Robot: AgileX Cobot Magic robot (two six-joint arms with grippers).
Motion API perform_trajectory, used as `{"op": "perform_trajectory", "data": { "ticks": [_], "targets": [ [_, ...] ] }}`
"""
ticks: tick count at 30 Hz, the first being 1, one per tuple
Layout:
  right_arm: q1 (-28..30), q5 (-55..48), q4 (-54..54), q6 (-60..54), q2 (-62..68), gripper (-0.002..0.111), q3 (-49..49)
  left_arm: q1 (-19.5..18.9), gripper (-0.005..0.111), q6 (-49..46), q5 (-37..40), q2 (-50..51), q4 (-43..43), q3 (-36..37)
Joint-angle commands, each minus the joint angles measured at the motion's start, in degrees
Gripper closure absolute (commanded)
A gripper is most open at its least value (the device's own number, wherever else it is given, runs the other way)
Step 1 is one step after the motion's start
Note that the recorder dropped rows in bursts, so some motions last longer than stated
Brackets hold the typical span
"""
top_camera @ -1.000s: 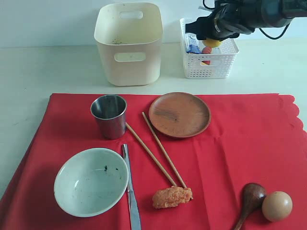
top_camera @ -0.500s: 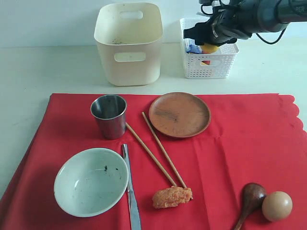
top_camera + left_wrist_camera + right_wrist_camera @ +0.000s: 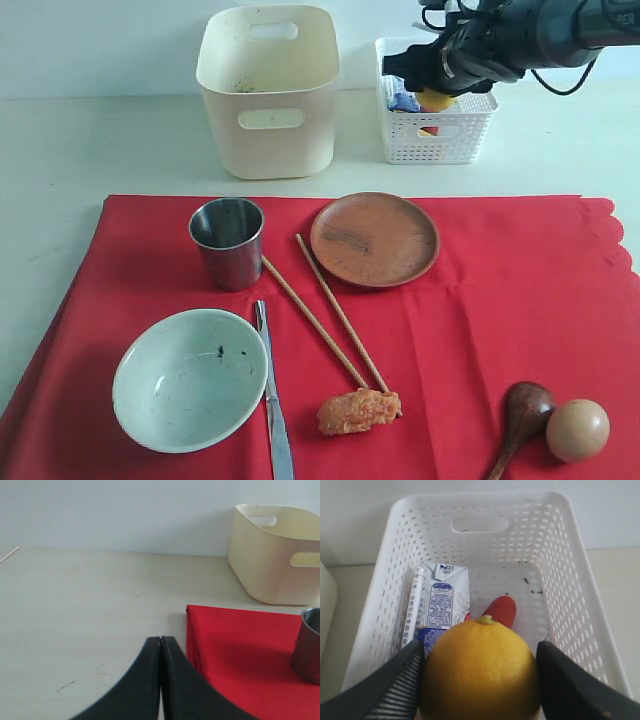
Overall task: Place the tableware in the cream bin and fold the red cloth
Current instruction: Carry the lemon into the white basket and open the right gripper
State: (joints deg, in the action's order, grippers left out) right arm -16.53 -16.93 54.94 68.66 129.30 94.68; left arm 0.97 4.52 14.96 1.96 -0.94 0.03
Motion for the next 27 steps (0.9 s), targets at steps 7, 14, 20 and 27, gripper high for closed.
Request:
{"op": "perform_trajectory", "data": {
  "ticks": [7,14,20,27],
  "targets": [
    [0.33,0.37,-0.03,5.27,-1.30,0.038,0.53,0.29,0.106,-0.29,-0.25,0.30,0.34,-0.03],
    [0.33,-2.65,0.07,4.73,-3.82,0.038,0.53,0.29,0.106,-0.29,-0.25,0.30,0.34,-0.03],
    [0.33,-13.33,-1.79,-0.47,-10.09,0.038,0.53,0.29,0.106,-0.29,-0.25,0.30,0.34,-0.03],
    [0.21,-20.76,-20.59,-25.12,-20.91,0.038,0.53,0.29,0.106,-0.29,-0.25,0.30,0.34,-0.03]
  ]
}}
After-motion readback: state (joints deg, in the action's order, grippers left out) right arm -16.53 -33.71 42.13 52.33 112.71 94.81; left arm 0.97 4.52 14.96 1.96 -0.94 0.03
